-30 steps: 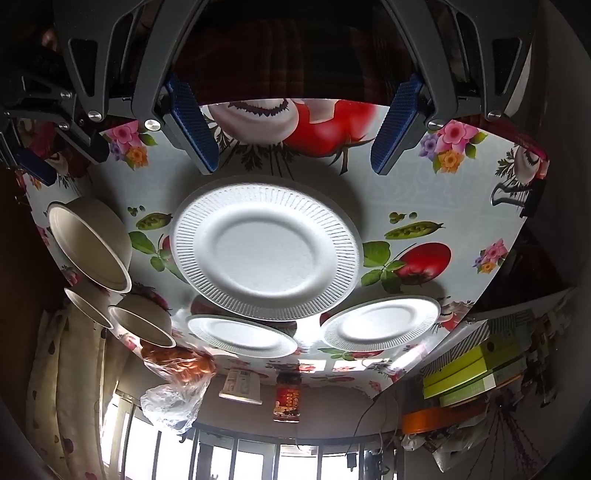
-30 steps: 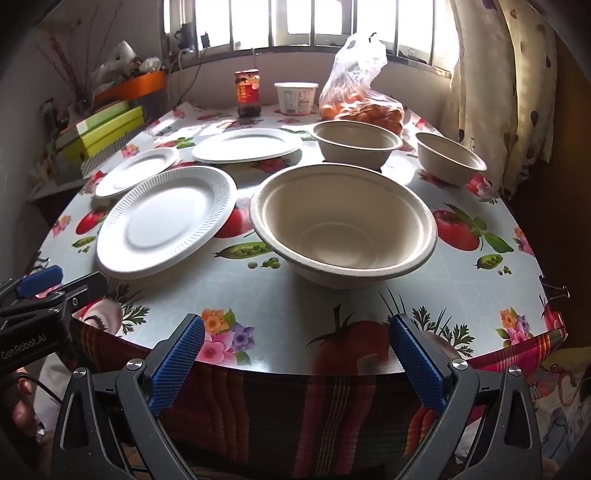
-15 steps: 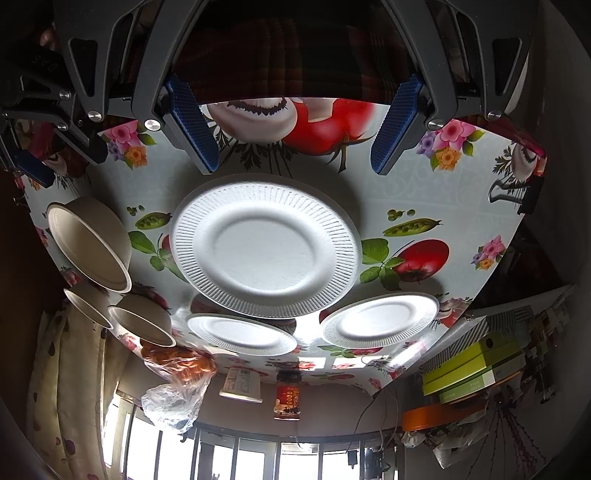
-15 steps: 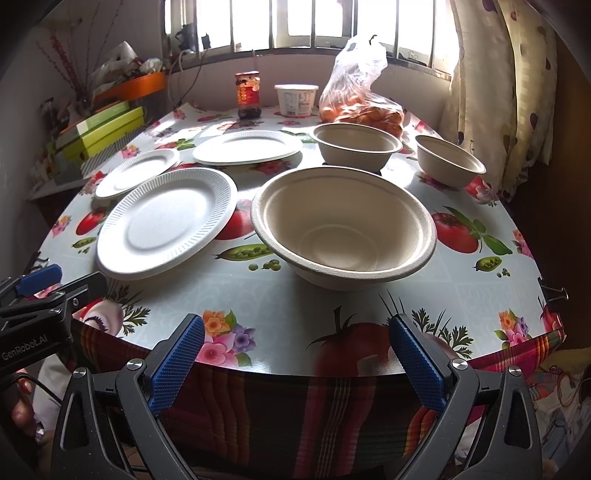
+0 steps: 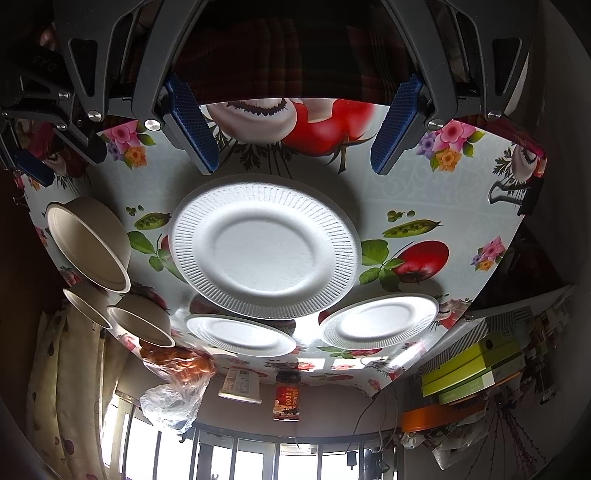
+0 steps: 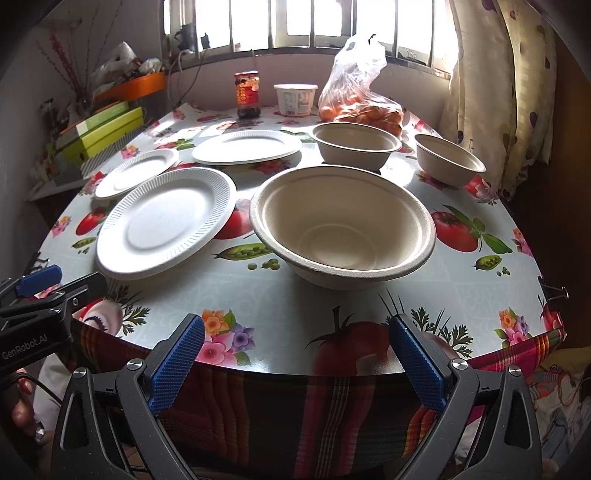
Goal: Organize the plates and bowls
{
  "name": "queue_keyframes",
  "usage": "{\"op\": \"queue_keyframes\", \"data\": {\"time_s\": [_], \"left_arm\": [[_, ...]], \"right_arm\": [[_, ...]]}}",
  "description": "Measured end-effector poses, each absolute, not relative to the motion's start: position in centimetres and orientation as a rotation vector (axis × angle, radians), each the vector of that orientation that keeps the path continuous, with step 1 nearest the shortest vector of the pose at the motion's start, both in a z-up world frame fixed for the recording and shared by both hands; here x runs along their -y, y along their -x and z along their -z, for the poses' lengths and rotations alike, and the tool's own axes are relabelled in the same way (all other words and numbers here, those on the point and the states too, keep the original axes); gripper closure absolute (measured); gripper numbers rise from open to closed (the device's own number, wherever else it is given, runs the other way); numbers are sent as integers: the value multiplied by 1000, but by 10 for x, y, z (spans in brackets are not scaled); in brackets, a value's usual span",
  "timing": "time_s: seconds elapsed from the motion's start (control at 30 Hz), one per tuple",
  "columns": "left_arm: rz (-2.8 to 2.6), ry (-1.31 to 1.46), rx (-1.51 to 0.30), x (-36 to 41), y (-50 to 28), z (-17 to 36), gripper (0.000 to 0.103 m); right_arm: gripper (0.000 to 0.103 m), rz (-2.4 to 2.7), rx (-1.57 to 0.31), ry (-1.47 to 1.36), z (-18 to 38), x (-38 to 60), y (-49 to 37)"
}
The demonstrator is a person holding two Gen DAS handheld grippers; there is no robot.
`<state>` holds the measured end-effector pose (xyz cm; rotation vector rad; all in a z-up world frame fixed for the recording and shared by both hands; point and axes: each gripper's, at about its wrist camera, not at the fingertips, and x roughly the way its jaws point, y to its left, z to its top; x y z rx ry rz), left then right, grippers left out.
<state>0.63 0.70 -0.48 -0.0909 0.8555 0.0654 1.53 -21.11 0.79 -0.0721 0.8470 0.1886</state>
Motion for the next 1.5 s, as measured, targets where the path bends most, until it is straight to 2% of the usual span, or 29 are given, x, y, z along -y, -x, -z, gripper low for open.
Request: {"op": "queue_keyframes", "data": {"time_s": [1.5], "left_arm": [[-109, 118, -859, -27, -10, 8, 18]], "right_arm": [[2, -308, -800, 80, -11, 192, -29]]}}
